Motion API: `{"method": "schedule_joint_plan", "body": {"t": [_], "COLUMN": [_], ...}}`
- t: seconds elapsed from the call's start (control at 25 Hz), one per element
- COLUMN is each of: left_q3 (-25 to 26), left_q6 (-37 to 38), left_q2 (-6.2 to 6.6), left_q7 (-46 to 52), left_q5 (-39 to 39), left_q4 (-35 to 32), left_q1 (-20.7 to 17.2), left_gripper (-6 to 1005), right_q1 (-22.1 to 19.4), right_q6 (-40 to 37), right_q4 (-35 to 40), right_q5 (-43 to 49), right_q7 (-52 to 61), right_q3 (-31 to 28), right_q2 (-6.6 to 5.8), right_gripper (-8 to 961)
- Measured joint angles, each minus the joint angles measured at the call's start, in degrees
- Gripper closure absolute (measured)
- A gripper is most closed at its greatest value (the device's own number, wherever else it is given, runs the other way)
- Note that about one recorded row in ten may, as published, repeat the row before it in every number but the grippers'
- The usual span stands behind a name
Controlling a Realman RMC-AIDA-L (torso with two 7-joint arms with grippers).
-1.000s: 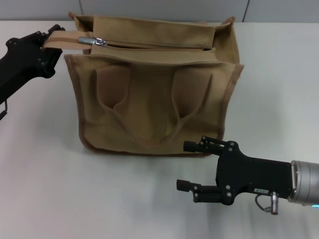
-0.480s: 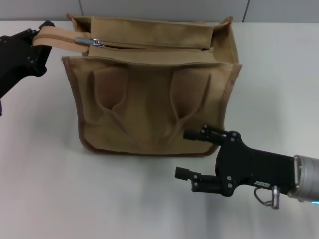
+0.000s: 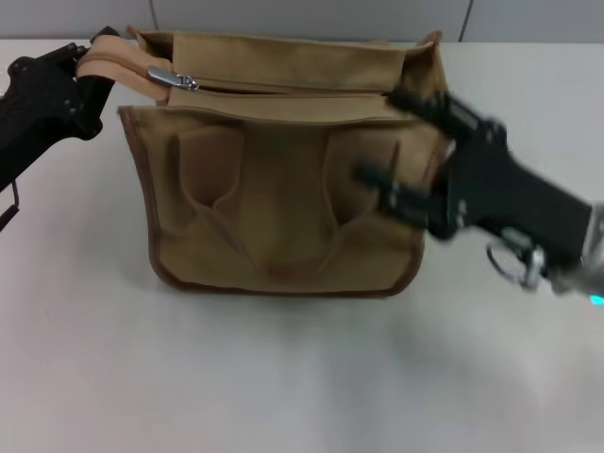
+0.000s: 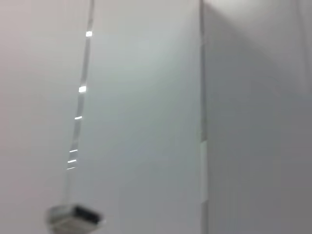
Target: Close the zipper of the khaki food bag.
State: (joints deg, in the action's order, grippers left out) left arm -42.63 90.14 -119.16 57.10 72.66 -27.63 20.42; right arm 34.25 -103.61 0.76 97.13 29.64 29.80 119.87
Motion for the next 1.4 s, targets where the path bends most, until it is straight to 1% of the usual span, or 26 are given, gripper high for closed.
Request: {"method": "schedule_joint_plan", "body": {"t": [0.08,0.12,0.16,0.28,0.4,0.48,0.52,0.56,0.64,0.72,0.8,0.92,1.04,1.16,1.24,1.32,1.4], "left_q3": [0.0,0.01,0.0,0.0,0.01,0.01,-0.03,-0.03,-0.31,-0.67,-0.68,-0.7,-0.7,-1.01,-1.44,-1.91,-2.21], "left_q6": [0.47,0.9,1.24,2.25,2.09,2.19,2.39,2.39,2.51,2.52,2.46,2.23,2.15,2.23,2.3,2.3,2.39], "left_q2": [-0.02,-0.01,-0.02,-0.02,0.1,0.11,0.05,0.05,0.04,-0.01,-0.01,-0.01,-0.01,-0.01,-0.01,-0.01,-0.01], "left_q7": [0.09,0.1,0.12,1.93,5.59,6.08,6.4,6.4,6.73,6.83,6.83,6.85,6.86,6.88,6.88,6.89,6.89], "left_q5": [-0.02,-0.08,-0.15,-1.67,-3.39,-3.47,-3.48,-3.48,-3.48,-3.53,-3.56,-3.59,-3.6,-3.58,-3.58,-3.59,-3.59], "left_q4": [0.24,0.26,0.27,0.41,0.59,0.68,0.72,0.72,0.74,0.82,0.83,0.83,0.84,0.9,0.91,0.92,0.92], "left_q1": [0.19,0.21,0.24,0.24,0.37,0.62,0.98,0.98,1.36,1.69,1.77,2.12,2.43,2.73,2.89,3.03,3.23], "left_gripper": [996,996,995,994,993,992,992,992,991,990,990,988,987,986,986,985,984], "right_q1": [1.98,4.16,4.16,7.85,10.78,12.53,13.52,13.52,14.02,13.98,13.58,13.09,12.41,12.08,12.07,12.19,12.57], "right_q6": [2.0,4.19,4.19,8.77,12.59,15.78,18.91,18.91,21.09,21.28,20.36,17.43,11.72,6.88,5.59,5.55,6.39], "right_q4": [-1.48,-3.1,-3.1,-6.79,-10.85,-13.98,-16.78,-16.78,-19.51,-20.94,-21.02,-17.72,-9.63,-1.78,2.41,5.21,6.16], "right_q5": [-2.94,-3.62,-3.62,-3.67,-3.49,-3.26,-3.2,-3.2,-3.08,-2.77,-1.4,3.82,8.85,9.78,9.8,9.82,9.83], "right_q7": [-3.43,-7.28,-7.28,-13.91,-18.17,-22.63,-27.65,-27.65,-31.29,-31.43,-26.97,-13.12,7.45,26.45,36.16,43.4,47.03], "right_q3": [-0.03,-0.35,-0.35,-1.84,-4.32,-6.24,-8.79,-8.79,-11.25,-12.21,-12.42,-12.45,-12.31,-11.39,-10.43,-9.23,-8.52], "right_q2": [0.08,0.09,0.09,0.1,0.1,0.1,0.1,0.1,0.1,0.1,0.04,-0.33,-0.34,-0.33,-0.35,-0.33,-0.29], "right_gripper": [158,159,159,159,159,159,159,160,160,160,160,160,161,161,161,161,162]}}
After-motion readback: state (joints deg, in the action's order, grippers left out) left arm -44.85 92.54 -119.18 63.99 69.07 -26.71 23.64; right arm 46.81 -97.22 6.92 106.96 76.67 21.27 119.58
